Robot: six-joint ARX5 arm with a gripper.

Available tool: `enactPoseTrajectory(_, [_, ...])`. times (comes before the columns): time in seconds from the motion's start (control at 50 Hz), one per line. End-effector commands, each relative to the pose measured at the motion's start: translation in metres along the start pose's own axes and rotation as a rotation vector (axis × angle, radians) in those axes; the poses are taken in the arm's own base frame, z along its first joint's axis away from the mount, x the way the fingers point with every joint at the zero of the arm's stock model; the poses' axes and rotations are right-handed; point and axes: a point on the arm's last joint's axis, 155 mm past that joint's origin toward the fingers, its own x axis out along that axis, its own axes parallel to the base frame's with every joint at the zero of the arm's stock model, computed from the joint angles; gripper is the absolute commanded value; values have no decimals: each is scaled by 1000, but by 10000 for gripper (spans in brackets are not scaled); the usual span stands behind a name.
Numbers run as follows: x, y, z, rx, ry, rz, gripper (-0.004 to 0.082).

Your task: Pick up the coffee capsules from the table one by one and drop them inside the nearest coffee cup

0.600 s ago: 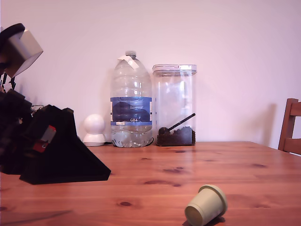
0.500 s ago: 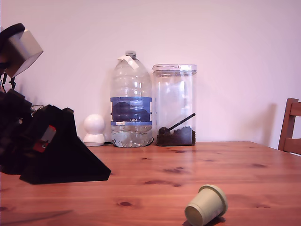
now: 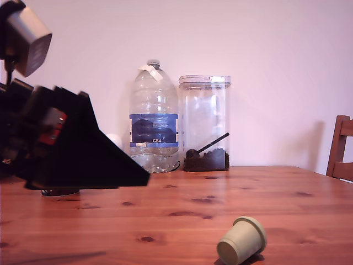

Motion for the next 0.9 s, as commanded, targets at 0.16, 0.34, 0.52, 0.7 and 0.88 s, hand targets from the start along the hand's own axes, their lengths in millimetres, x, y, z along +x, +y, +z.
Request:
enactPoseTrajectory(0.16, [1,-25,-8,90,29,-92,585])
enactPoseTrajectory(0.34, [7,-36,-14,127,58,-125,585])
enactPoseTrajectory(0.52, [14,-41,-15,139,70,-133,585])
enactPoseTrajectory(0.7, [22,-43,-13,149,74,-117,585])
enactPoseTrajectory(0.88, [31,-42,-13,143,68,-81,585])
